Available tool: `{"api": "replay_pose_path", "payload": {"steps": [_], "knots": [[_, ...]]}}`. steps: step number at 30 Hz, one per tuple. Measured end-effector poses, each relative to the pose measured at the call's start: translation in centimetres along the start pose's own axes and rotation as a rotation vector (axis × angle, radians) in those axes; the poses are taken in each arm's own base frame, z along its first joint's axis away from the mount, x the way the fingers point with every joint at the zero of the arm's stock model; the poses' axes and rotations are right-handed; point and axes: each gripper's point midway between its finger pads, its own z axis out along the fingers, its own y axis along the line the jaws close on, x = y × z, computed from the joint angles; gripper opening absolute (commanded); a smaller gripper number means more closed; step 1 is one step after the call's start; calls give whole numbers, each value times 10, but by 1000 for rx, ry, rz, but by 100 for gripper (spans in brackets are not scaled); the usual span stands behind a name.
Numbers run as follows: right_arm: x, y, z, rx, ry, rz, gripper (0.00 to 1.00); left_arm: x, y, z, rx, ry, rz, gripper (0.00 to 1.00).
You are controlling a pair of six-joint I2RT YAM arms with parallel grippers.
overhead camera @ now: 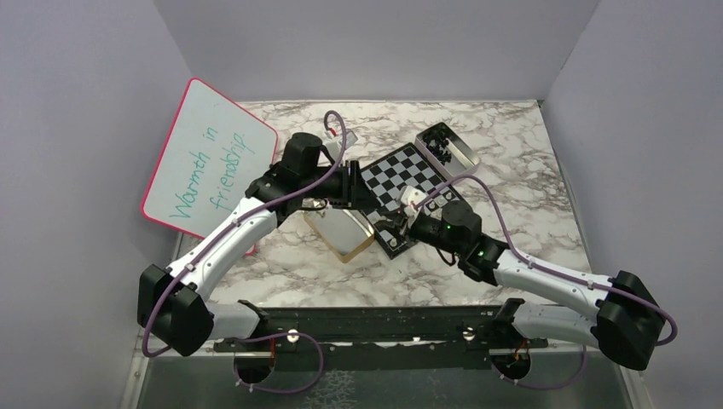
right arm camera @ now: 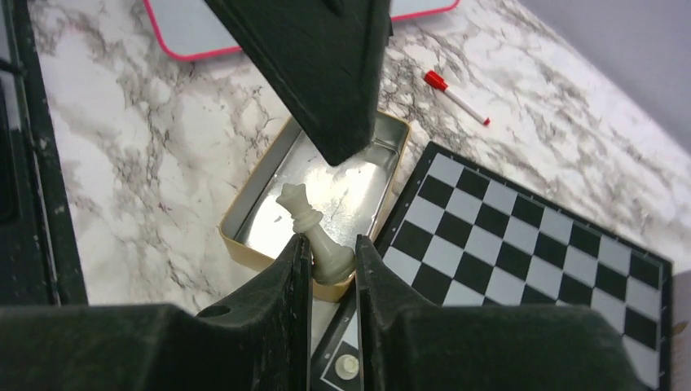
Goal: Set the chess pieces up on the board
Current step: Adjust the chess piece.
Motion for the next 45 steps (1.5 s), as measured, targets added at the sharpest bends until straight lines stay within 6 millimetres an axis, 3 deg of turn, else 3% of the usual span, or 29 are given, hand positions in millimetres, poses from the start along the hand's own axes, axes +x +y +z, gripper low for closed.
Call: {"api": "replay_pose_path", "payload": {"steps": [6, 15, 18, 25, 34, 36, 42, 45], "knots": [[-1, -7, 0, 100, -28, 244, 7, -12, -3, 2, 8, -65, -23, 40], [-8, -15, 0, 170, -64, 393, 7, -10, 2, 6, -4, -68, -51, 39], [-6, -16, 1, 183, -61, 416, 7, -10, 3, 7, -5, -65, -53, 30], [-5, -20, 0, 212, -62, 448, 7, -7, 3, 11, -3, -55, -49, 28], [2, -21, -1, 238, -36, 478, 8, -3, 10, 23, -36, -44, -30, 10], [4, -21, -1, 242, -30, 484, 14, -2, 10, 25, -48, -47, -17, 9], [6, -21, -6, 249, -16, 504, 52, 0, 8, 29, -83, -46, 31, 8], [-3, -21, -14, 249, -33, 506, 61, 1, 4, 33, -97, -38, 64, 8]]}}
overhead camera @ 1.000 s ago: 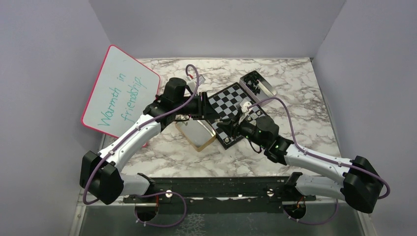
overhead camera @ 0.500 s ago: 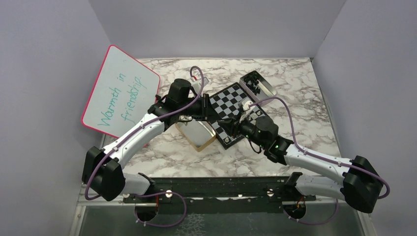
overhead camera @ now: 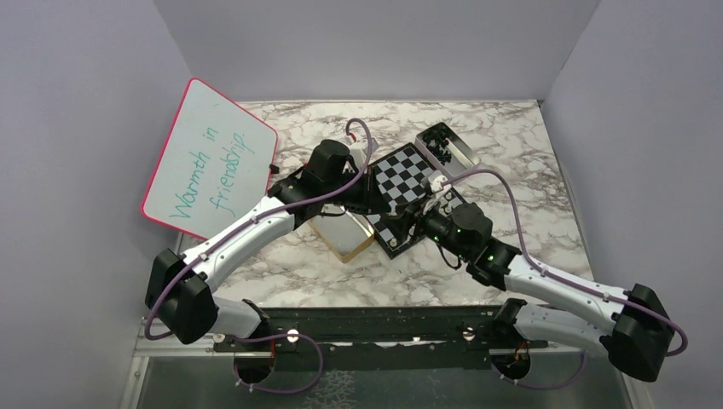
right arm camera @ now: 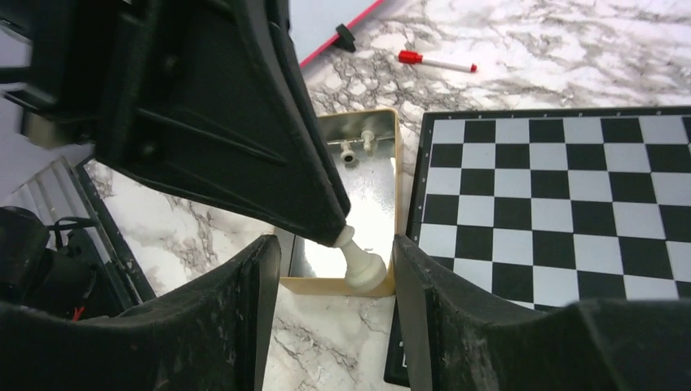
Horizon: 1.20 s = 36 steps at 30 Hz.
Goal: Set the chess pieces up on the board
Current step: Adjust the chess piece, then place the chess piece on the chessboard.
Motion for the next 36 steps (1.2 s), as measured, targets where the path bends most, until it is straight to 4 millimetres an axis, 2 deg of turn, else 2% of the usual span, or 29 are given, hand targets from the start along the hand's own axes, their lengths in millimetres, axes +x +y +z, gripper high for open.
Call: {"api": "replay_pose_path", "payload": {"steps": [5, 13, 14, 15, 16, 21, 23, 29, 36], "knots": [[-18, 4, -22, -9, -33, 5, 69, 2, -2, 10, -45, 10, 52, 8], [-44, 4, -75, 16, -75, 25, 80, -9, -5, 39, -129, -3, 134, 8], [-49, 2, -81, 31, -87, 33, 82, -9, -5, 43, -137, -3, 141, 8], [-56, 1, -89, 49, -99, 43, 95, -10, -5, 50, -154, -2, 153, 8], [-63, -1, -96, 65, -111, 51, 99, -11, -5, 55, -165, -4, 163, 8], [-103, -8, -131, 137, -186, 67, 100, -9, -9, 86, -213, 3, 213, 8], [-111, -12, -144, 166, -206, 75, 100, -8, -9, 99, -232, 7, 233, 8], [-107, -28, -174, 257, -221, 128, 100, 2, 3, 129, -304, 27, 266, 8], [-113, -40, -202, 310, -296, 168, 100, 26, 35, 155, -410, 86, 293, 8]]}}
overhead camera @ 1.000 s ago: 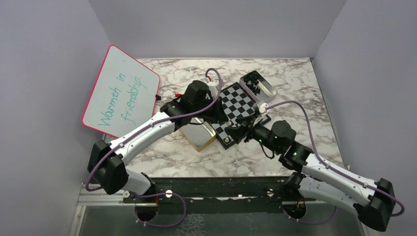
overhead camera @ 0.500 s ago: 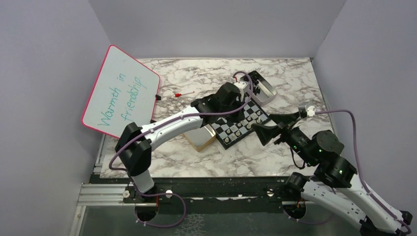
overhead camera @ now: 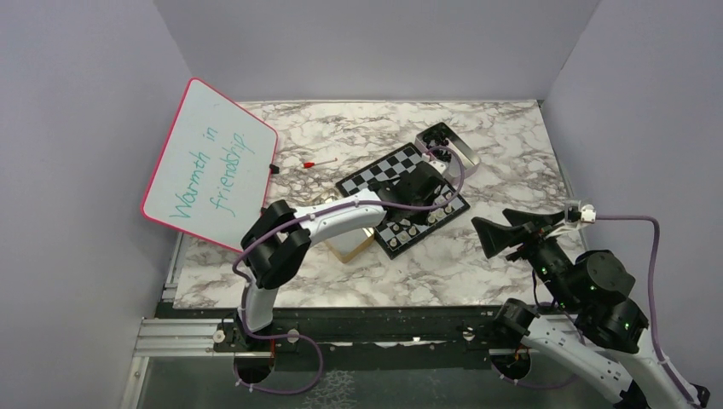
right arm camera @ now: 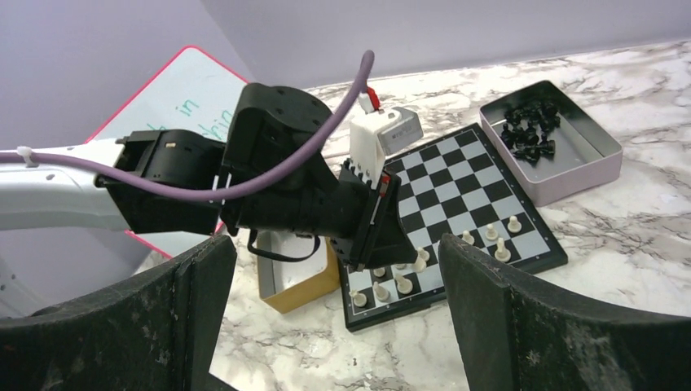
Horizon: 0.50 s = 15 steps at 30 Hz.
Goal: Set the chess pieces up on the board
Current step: Place the chess piece on the chessboard.
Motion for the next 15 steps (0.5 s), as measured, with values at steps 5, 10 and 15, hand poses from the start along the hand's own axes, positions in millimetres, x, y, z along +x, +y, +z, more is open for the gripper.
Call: {"api": "replay_pose_path", "payload": {"steps": [5, 10, 15], "knots": [[1, -7, -3, 33, 10, -3, 100, 17, 3, 16, -34, 41, 23, 8], [2, -9, -3, 45, 14, -4, 100, 18, 4, 22, -45, 44, 26, 8], [3, -10, -4, 52, 17, 2, 100, 15, 3, 23, -47, 38, 26, 8]]}}
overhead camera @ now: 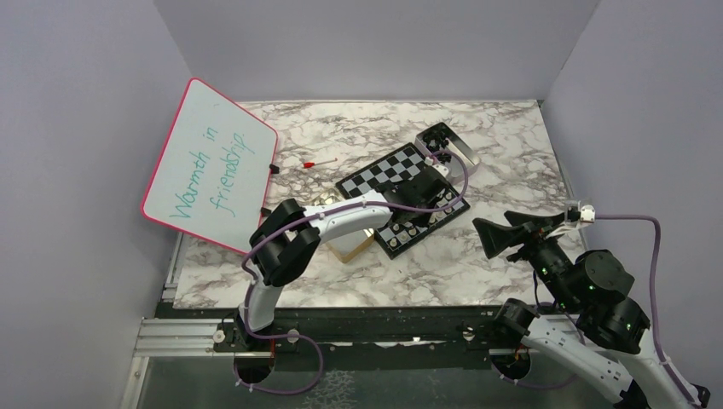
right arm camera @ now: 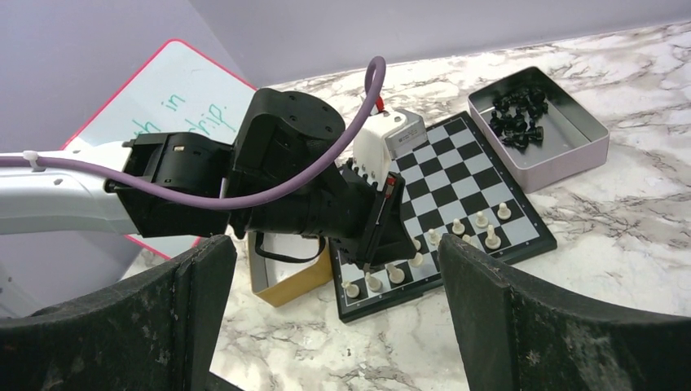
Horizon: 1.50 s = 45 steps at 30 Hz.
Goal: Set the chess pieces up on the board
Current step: Place the chess piece on the chessboard.
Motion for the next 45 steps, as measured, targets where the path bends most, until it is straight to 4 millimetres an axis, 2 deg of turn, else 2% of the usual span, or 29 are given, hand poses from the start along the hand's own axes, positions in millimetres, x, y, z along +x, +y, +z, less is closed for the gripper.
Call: {"api": "replay_pose_path", "payload": {"steps": [10, 27, 31, 34, 45], "knots": [[2, -1, 0, 7, 7, 2, 100, 9, 1, 8, -11, 20, 10, 8], [-1, -1, -1, 10, 8, 7, 100, 12, 3, 15, -17, 25, 15, 10], [-1, -1, -1, 10, 8, 7, 100, 12, 3, 15, -18, 24, 15, 15], [-1, -1, -1, 11, 8, 7, 100, 11, 2, 16, -17, 22, 18, 24], [1, -2, -1, 13, 14, 8, 100, 12, 3, 15, -18, 25, 22, 34]]}}
